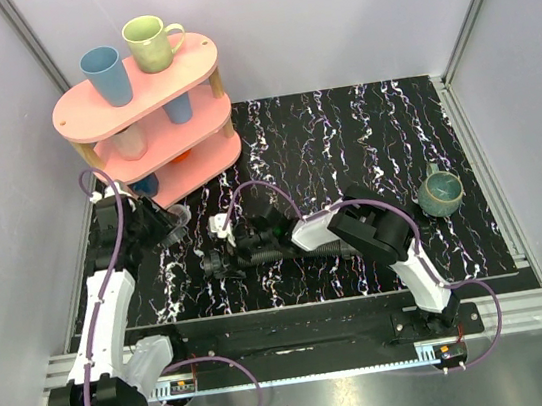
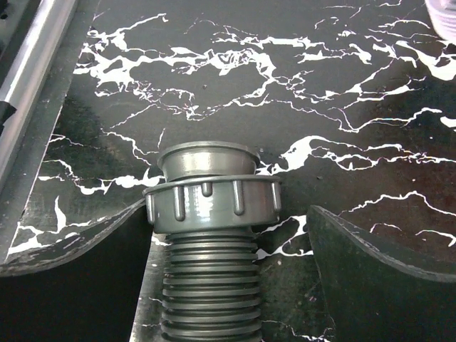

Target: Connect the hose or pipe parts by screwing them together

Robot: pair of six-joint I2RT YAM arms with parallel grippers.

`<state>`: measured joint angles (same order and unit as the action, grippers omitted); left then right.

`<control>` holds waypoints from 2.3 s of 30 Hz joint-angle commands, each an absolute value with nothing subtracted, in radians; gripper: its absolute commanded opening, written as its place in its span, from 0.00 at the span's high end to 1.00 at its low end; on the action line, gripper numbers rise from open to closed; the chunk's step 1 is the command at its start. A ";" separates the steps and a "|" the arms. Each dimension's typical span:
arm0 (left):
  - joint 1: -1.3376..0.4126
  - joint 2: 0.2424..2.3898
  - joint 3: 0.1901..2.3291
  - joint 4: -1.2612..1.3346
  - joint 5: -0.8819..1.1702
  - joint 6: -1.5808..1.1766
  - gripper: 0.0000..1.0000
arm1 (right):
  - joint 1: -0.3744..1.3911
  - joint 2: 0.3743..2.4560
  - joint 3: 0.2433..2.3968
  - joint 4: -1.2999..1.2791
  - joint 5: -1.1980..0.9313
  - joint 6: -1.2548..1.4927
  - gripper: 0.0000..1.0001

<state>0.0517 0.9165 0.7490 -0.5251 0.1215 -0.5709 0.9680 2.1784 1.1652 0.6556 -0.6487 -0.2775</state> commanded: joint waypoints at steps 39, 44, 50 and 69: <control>0.057 0.907 0.926 -0.580 0.382 -0.561 1.00 | 0.776 1.767 1.098 0.578 -0.675 -0.439 0.50; 0.048 0.874 0.982 -0.560 0.468 -0.601 1.00 | 0.609 1.658 1.098 0.702 -0.795 -0.237 0.50; 0.037 0.874 1.031 -0.572 0.528 -0.621 1.00 | 0.575 1.608 1.097 0.845 -0.744 -0.060 0.50; -0.101 0.879 1.029 -0.514 0.653 -0.522 1.00 | 0.563 1.477 0.939 0.806 -0.893 -0.027 0.53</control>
<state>-0.0471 0.8906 0.9970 -0.5846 0.5678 -0.5915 0.5690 1.6024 0.9089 1.0401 -0.7639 0.1921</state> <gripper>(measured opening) 0.530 0.656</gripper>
